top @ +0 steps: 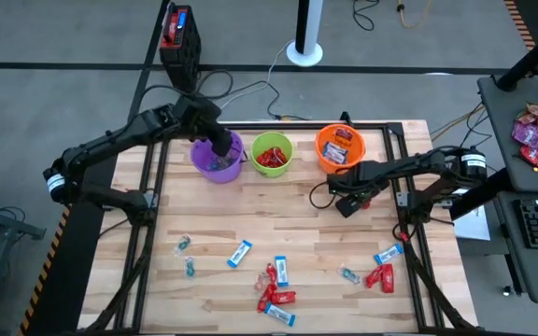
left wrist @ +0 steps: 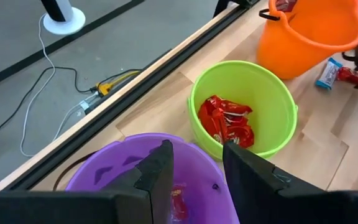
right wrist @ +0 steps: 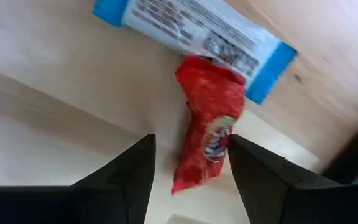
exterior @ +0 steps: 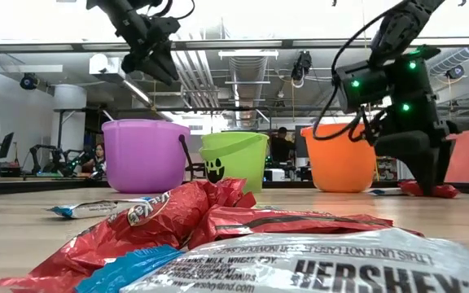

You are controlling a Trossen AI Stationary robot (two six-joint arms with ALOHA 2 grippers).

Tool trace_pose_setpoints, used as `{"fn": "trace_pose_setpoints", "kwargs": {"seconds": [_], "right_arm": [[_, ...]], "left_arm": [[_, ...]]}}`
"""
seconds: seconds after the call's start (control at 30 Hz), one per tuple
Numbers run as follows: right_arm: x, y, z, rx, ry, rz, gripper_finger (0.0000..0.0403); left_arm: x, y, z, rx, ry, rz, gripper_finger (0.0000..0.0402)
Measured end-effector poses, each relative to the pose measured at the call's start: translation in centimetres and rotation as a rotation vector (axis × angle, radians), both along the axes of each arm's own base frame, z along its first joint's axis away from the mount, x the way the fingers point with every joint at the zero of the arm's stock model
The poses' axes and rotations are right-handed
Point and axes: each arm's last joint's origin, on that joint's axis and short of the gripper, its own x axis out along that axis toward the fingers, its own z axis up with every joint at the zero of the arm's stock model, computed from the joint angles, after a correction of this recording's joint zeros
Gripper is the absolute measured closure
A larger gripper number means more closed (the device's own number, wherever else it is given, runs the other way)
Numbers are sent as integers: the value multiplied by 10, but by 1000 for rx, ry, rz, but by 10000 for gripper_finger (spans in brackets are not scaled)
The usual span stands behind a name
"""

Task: Sort candy by brand, put in halloween buckets
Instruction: Put the red chocolate bar into the green bucket

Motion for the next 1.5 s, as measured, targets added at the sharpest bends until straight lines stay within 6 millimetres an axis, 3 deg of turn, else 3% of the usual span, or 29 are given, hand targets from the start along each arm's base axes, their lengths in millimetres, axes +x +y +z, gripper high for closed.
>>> {"fn": "trace_pose_setpoints", "kwargs": {"seconds": [0.17, 0.4, 0.47, 0.57, 0.7, 0.87, 1.03, 1.13, 1.27, 1.4, 1.5], "right_arm": [[-1, 5, -6, -3, -17, 16, 240], [-1, 16, -6, 11, -9, 74, 364], [1, 21, -1, 47, -42, 88, 379], [17, 32, 20, 83, -218, 142, 376], [56, 39, 61, 30, -630, 251, 376], [104, 5, 123, -266, -1070, 289, 376], [144, -45, 153, -550, -1186, 474, 376], [164, -69, 151, -609, -1125, 513, 374], [181, -91, 132, -567, -1007, 447, 358], [189, -100, 115, -457, -898, 407, 320], [192, -102, 113, -409, -842, 378, 286]], "left_arm": [[2, -4, 0, -14, -5, -4, 279], [6, -10, 0, -17, -7, -29, 279], [7, -12, 0, -17, -6, -37, 279], [8, -16, -1, -23, -1, -51, 279], [11, -22, -1, -50, -7, -103, 279], [15, -34, -1, -145, -47, -203, 279], [19, -47, -1, -178, -56, -222, 279], [17, -56, 0, -222, -27, -220, 279], [1, -70, -2, -333, 81, -172, 279], [-16, -88, -1, -409, 154, -155, 279], [-21, -104, 0, -418, 159, -202, 279]]}}
